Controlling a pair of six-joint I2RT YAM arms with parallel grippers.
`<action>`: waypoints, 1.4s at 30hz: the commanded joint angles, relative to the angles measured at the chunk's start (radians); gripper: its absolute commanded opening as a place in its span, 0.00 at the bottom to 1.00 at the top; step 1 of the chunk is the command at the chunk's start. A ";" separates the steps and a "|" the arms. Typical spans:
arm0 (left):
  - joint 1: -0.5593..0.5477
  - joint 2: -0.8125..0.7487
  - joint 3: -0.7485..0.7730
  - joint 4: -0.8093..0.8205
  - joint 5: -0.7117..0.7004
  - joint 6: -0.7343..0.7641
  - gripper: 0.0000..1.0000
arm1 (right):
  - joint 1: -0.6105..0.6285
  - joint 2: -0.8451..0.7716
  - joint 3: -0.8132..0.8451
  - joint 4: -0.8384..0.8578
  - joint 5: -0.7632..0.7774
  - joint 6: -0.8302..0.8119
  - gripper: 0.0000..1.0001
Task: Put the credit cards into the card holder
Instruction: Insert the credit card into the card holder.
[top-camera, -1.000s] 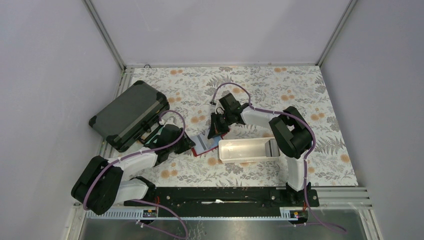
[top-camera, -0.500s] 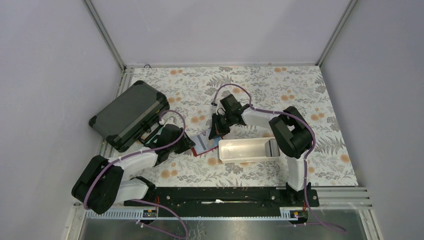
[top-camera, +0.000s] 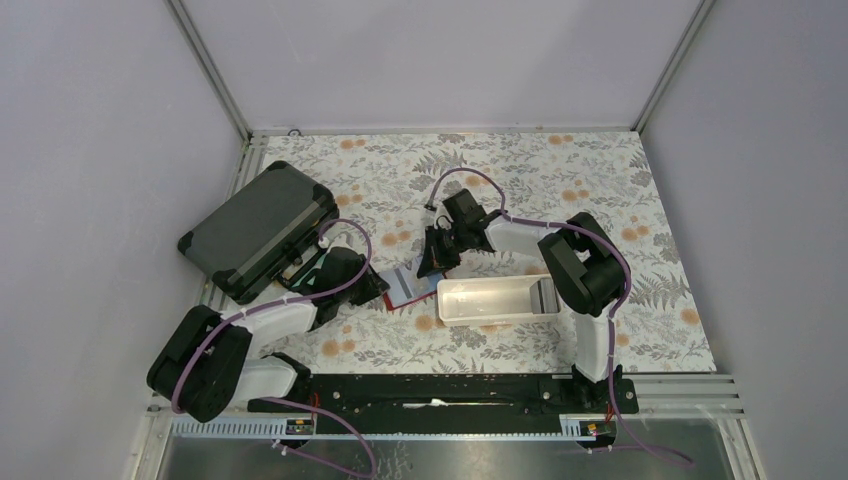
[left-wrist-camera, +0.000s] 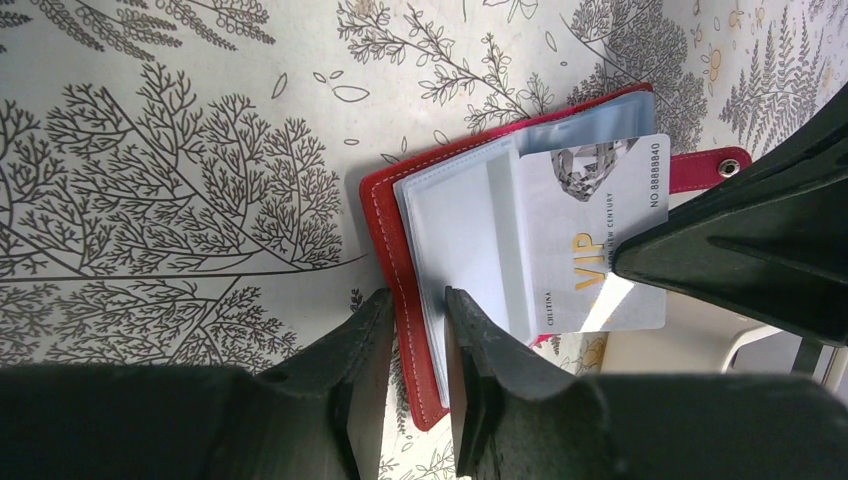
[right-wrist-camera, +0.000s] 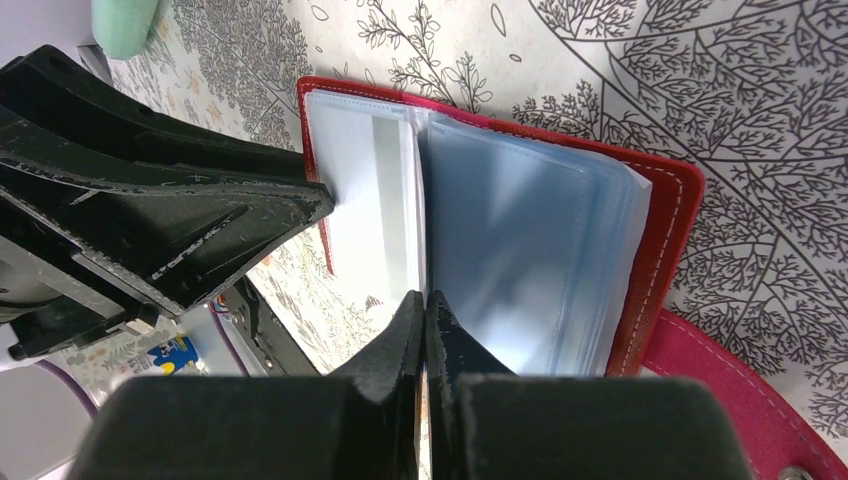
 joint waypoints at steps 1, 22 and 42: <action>-0.001 0.061 -0.018 -0.066 -0.031 0.032 0.27 | 0.011 -0.003 -0.017 0.038 -0.009 0.034 0.00; -0.001 0.070 -0.020 -0.089 -0.058 0.050 0.24 | 0.007 -0.042 -0.008 0.044 -0.004 0.105 0.00; -0.001 0.089 -0.011 -0.087 -0.052 0.057 0.24 | -0.005 -0.026 -0.059 0.121 -0.018 0.092 0.00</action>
